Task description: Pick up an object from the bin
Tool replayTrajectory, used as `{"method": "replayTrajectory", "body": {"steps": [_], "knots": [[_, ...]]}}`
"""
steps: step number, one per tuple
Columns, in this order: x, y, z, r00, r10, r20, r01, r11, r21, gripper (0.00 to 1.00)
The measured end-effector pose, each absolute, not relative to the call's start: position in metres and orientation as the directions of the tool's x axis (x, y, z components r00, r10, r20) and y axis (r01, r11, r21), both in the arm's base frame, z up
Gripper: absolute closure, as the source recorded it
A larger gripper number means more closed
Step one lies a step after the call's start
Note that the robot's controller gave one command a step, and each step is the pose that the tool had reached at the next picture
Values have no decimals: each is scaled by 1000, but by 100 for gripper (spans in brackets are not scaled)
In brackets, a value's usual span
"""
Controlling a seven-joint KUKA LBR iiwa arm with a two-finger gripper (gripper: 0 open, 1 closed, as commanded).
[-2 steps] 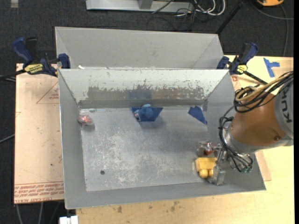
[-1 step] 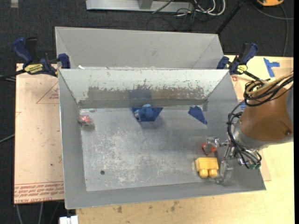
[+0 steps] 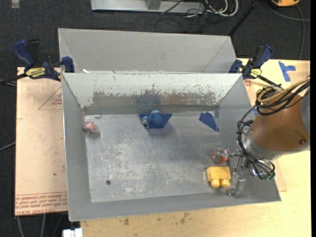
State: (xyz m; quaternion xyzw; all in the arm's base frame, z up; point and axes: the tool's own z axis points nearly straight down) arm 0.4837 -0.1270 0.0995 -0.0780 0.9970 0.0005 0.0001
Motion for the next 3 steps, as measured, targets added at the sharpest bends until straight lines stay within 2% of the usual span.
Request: {"method": "replayTrajectory", "body": {"steps": [1,2,3], "knots": [[495,-133,70,-982,-187,-7,-187,982,-1,0],[496,-132,70,-982,-188,-10,-188,982,-1,0],[496,-132,70,-982,-188,-10,-188,982,-1,100]]}}
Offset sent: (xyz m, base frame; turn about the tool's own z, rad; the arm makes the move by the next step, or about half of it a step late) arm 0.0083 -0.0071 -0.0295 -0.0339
